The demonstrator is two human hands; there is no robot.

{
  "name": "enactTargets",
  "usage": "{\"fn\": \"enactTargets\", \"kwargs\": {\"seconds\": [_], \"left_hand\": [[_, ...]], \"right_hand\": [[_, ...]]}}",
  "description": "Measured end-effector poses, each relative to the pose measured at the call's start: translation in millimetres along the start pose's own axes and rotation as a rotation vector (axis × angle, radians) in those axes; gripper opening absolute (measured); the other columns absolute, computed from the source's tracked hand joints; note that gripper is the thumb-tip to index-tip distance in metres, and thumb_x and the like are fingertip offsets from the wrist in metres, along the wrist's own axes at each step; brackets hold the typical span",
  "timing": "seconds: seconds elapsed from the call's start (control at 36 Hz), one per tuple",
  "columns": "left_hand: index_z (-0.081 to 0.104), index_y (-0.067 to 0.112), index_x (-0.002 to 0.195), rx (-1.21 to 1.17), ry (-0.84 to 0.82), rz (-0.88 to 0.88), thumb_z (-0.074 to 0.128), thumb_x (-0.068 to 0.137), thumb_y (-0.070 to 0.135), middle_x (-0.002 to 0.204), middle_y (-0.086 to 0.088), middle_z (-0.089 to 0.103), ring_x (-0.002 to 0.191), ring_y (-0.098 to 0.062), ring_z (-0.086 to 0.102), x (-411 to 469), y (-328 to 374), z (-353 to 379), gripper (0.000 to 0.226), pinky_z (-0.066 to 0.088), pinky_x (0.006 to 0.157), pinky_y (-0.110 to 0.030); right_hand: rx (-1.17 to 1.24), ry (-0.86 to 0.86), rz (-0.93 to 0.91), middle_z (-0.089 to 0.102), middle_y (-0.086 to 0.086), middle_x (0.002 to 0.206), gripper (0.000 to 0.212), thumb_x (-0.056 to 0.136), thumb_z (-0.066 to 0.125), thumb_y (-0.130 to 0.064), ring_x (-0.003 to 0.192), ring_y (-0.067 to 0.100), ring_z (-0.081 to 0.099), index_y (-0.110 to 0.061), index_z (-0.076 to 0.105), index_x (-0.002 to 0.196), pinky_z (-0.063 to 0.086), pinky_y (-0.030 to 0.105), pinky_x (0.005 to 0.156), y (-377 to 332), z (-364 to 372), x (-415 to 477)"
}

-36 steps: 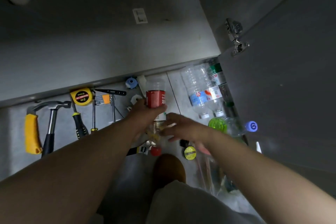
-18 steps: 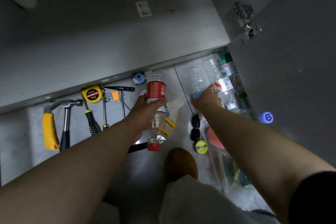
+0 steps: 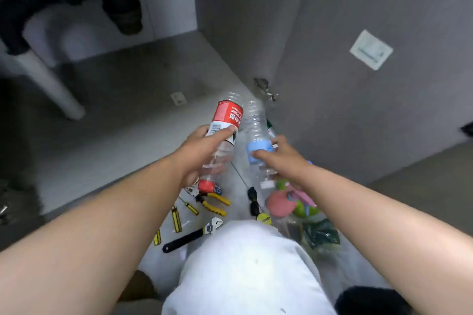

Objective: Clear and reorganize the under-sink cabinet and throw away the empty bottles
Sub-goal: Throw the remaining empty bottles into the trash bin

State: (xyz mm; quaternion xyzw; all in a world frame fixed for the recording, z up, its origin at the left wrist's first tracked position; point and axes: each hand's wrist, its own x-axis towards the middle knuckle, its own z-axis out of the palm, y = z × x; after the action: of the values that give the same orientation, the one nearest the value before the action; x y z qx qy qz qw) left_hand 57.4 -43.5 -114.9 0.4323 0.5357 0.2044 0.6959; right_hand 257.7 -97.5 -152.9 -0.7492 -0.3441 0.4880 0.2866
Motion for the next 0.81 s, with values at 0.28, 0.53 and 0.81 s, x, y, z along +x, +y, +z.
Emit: {"fn": "enactTargets", "kwargs": {"seconds": [0.28,0.53,0.81], "left_hand": [[0.057,0.013,0.12,0.235,-0.375,-0.023,0.077,0.084,0.037,0.093,-0.014,0.066,0.081,-0.031,0.066,-118,62,136,0.048,0.059,0.087,-0.054],[0.044,0.02,0.128,0.266,-0.683,-0.064,0.075,0.08,0.015,0.092,-0.015,0.069,0.072,-0.029,0.068,-192,10,256,0.057,0.061,0.079,-0.053],[0.06,0.019,0.12,0.539,-0.702,-0.02,0.078,0.081,0.032,0.085,-0.008,0.07,0.054,-0.016,0.061,-197,-29,278,0.044,0.049,0.051,-0.025]], "right_hand": [[-0.022,0.054,-0.033,0.068,0.011,0.102,0.044,0.076,0.074,-0.045,0.072,0.021,0.07,-0.022,0.055,0.109,0.055,0.039,0.063,26,-142,-168],[-0.286,-0.037,0.235,0.062,0.018,0.105,0.05,0.078,0.071,-0.037,0.068,0.028,0.064,-0.023,0.044,0.117,0.053,0.04,0.062,117,-246,-303],[-0.723,-0.248,0.629,0.064,0.008,0.064,0.043,0.077,0.067,-0.042,0.063,0.029,0.06,-0.006,0.064,0.101,0.05,0.032,0.065,204,-261,-342]]}}
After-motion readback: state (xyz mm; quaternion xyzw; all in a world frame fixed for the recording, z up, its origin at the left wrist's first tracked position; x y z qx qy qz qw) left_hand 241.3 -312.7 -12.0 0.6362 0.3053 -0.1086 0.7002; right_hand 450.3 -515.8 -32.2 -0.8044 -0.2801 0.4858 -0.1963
